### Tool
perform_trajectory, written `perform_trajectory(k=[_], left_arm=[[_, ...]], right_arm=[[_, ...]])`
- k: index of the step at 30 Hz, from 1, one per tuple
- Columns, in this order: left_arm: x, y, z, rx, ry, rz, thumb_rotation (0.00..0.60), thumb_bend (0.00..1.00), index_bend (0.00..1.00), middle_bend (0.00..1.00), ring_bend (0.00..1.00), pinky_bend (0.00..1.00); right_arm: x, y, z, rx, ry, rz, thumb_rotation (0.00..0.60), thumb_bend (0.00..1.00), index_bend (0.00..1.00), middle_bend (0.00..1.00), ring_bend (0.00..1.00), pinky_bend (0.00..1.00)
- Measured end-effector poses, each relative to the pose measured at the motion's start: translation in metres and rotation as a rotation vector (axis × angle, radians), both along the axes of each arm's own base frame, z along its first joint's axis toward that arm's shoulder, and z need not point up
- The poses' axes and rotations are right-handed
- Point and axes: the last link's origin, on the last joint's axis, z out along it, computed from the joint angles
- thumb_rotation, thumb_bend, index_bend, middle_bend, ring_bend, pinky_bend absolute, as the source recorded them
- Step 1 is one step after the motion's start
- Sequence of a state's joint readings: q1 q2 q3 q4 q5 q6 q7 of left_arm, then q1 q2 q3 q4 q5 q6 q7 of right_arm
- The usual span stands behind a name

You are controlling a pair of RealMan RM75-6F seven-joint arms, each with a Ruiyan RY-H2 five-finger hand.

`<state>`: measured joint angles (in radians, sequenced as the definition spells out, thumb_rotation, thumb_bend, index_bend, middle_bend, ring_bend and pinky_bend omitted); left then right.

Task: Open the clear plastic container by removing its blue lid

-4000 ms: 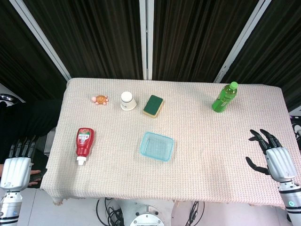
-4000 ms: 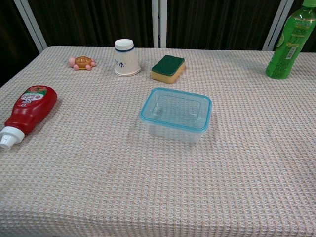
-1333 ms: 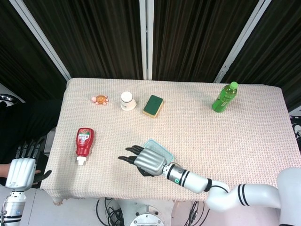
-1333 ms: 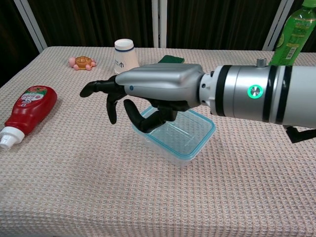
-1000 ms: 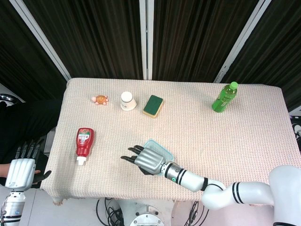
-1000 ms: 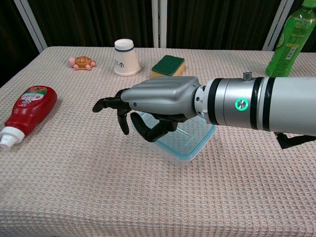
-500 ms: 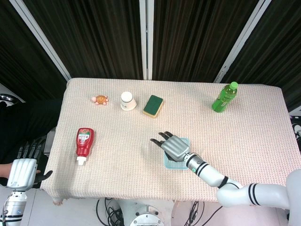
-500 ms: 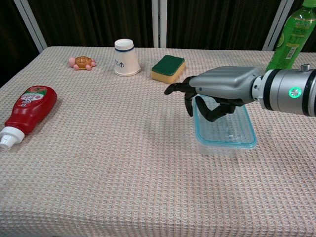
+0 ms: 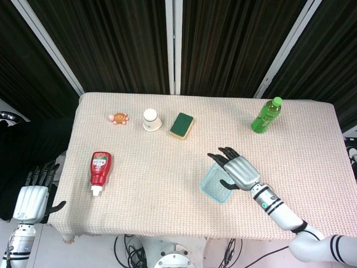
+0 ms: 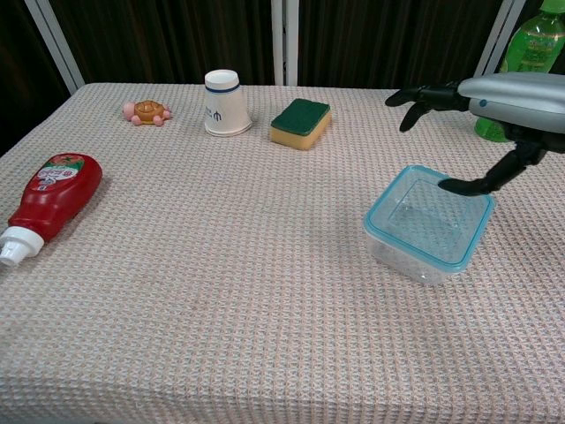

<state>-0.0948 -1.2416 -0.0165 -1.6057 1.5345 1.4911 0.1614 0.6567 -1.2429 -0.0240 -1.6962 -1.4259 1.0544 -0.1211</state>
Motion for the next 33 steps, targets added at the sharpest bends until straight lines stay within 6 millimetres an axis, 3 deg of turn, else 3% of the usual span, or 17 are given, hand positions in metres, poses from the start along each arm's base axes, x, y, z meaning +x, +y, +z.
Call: perform_trajectory(k=[6,8,14,17,27,33], left_arm=[[0.006,0.002,-0.002,-0.009,0.006,-0.005,0.6,0.0,0.04,0.06,0.0,0.0],[0.009,0.002,-0.002,-0.008,0.007,-0.011,0.6,0.0,0.04,0.06,0.0,0.0],[0.015,0.003,-0.005,-0.014,0.007,-0.028,0.6,0.0,0.04,0.06,0.0,0.0],[0.016,0.003,-0.005,-0.016,0.008,-0.032,0.6,0.0,0.04,0.06,0.0,0.0],[0.013,0.001,-0.004,-0.012,0.004,-0.026,0.6,0.0,0.04,0.06,0.0,0.0],[0.015,0.005,-0.006,-0.029,0.006,-0.046,0.6,0.0,0.04,0.06,0.0,0.0]], right_arm=[[-0.046,0.04,0.023,-0.018,0.05,0.004,0.6,0.0,0.0,0.0,0.0,0.0],[-0.054,0.045,0.025,-0.033,0.062,0.006,0.6,0.0,0.0,0.0,0.0,0.0],[-0.06,0.043,0.003,-0.055,0.071,0.047,0.6,0.0,0.0,0.0,0.0,0.0],[-0.05,0.034,-0.018,-0.054,0.061,0.081,0.6,0.0,0.0,0.0,0.0,0.0],[0.028,-0.015,-0.088,-0.005,-0.037,0.16,0.6,0.0,0.0,0.0,0.0,0.0],[0.054,-0.033,-0.107,-0.002,-0.019,0.18,0.6,0.0,0.0,0.0,0.0,0.0]])
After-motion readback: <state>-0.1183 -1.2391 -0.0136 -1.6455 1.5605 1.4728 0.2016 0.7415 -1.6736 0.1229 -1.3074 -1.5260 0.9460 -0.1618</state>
